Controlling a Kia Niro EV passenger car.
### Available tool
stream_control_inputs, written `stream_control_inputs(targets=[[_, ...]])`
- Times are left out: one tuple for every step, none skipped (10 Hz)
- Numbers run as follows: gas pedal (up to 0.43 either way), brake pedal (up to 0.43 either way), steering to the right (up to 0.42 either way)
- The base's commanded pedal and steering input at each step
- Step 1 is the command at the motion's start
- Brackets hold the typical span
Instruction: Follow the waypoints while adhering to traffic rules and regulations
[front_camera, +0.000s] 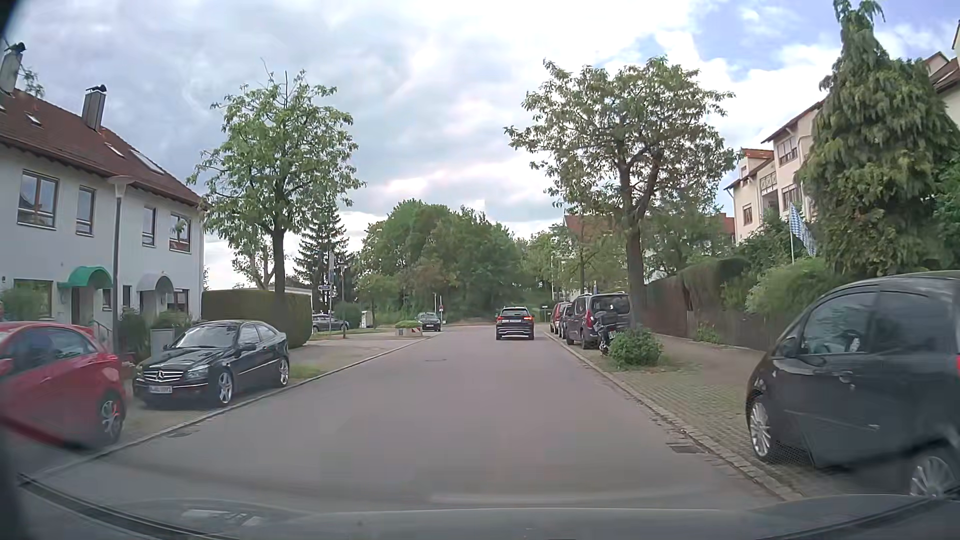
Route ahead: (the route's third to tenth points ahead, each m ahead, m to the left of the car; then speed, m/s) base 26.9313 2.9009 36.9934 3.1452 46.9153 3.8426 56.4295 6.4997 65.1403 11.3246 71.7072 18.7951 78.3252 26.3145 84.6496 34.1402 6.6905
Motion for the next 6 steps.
stream_control_inputs(targets=[[0.008, 0.018, 0.001], [0.008, 0.018, 0.001], [0.008, 0.024, 0.001], [0.000, 0.018, 0.002], [0.000, 0.018, 0.001], [0.000, 0.018, 0.002]])
